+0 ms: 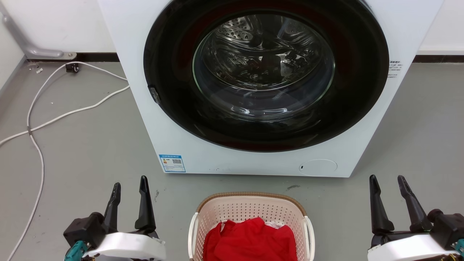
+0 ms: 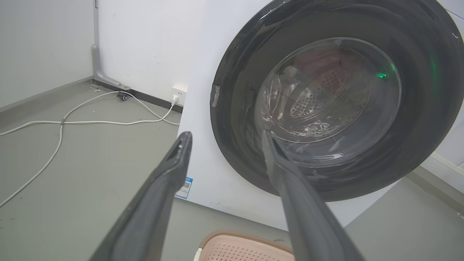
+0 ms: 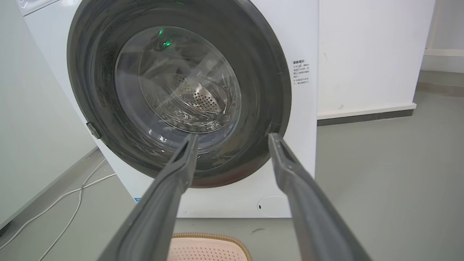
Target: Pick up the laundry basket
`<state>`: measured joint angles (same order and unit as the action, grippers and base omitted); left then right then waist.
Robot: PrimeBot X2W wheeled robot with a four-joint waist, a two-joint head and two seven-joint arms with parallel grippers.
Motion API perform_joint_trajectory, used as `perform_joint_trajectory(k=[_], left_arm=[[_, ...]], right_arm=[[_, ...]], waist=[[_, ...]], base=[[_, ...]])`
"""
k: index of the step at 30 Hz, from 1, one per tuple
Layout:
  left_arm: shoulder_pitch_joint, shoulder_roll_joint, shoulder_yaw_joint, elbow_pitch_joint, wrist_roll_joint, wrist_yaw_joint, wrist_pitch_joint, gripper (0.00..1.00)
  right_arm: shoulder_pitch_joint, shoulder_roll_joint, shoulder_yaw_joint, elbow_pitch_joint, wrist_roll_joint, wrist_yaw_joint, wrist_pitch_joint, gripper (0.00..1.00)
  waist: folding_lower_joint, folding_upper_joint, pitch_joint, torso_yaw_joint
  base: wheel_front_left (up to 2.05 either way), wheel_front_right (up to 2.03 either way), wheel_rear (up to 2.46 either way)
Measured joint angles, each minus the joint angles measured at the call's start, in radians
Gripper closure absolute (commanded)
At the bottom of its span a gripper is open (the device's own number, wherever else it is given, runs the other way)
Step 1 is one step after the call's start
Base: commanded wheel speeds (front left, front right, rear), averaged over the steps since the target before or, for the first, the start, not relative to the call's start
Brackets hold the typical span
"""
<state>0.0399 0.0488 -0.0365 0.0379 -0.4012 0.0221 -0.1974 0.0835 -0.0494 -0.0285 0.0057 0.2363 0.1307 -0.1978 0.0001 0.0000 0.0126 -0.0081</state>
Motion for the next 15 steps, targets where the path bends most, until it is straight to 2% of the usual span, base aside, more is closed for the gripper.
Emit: perform_joint_trajectory(k=[15], left_arm=[[0.017, 0.0, -0.012, -0.001, 0.119, 0.014, -0.031, 0.0]], right_arm=[[0.013, 0.0, 0.006, -0.019, -0.12, 0.0, -0.031, 0.0]], waist=[[0.0, 0.0, -0.001, -0.003]], base=[[0.0, 0.0, 0.0]])
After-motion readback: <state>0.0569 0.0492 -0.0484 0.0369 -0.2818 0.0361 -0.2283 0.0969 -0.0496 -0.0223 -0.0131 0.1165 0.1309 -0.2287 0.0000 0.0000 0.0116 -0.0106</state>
